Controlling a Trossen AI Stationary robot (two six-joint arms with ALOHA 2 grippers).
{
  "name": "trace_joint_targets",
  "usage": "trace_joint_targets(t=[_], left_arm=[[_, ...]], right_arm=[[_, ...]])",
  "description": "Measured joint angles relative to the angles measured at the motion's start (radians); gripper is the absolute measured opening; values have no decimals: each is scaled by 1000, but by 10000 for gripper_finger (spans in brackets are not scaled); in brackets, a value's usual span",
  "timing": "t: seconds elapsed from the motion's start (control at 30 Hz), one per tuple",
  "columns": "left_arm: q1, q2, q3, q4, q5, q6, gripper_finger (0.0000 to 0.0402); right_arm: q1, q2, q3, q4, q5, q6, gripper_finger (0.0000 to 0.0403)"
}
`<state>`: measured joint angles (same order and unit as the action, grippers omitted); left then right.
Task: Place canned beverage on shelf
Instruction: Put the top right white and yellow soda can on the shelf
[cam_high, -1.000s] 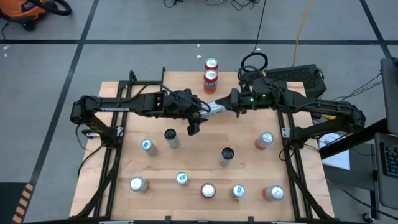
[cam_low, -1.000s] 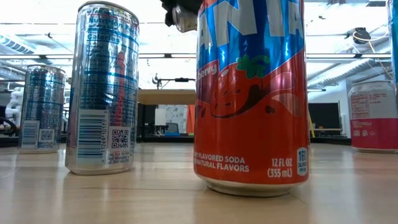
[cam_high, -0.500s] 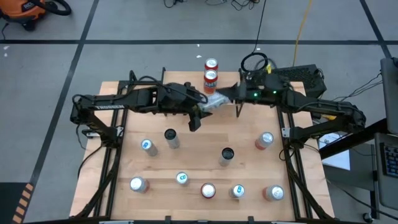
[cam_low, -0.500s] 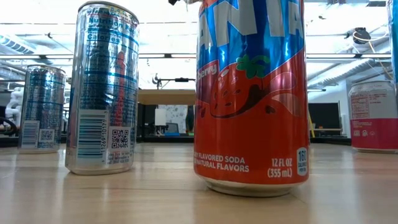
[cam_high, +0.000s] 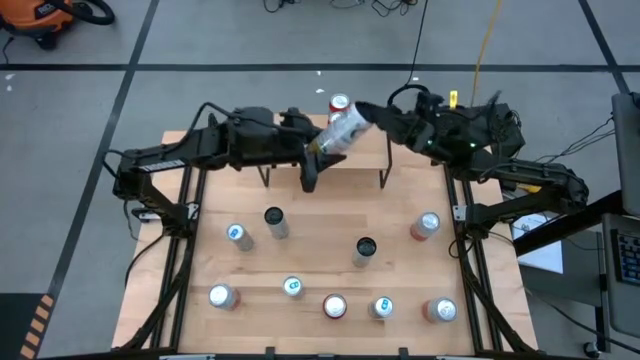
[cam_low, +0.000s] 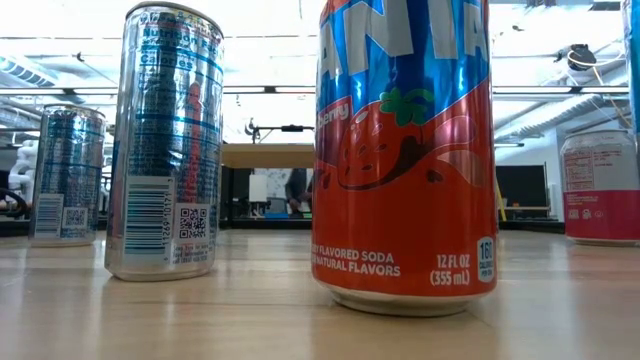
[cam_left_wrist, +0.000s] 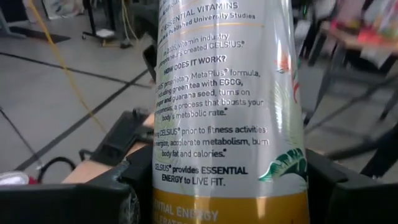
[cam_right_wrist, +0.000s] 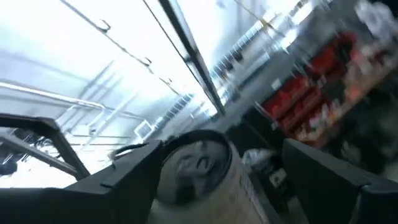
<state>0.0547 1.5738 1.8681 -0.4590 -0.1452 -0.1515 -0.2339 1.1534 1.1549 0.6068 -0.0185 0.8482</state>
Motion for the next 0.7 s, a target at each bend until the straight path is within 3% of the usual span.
trace_joint_targets(t=[0.13,0.23,0.47,0.7], left_arm=[[0,0,1,124,19,-80,249],[0,0,1,222,33,-130,249],[0,11,1,313,31,-132,250],[0,11,1,343,3,-132,250]], right_arm=[[1,0,0,120,0,-82,308],[1,9,42,89,-3,-124,308],[21,101,334,-287,-36,-340,309],[12,211,607,-578,-141,-390,309]])
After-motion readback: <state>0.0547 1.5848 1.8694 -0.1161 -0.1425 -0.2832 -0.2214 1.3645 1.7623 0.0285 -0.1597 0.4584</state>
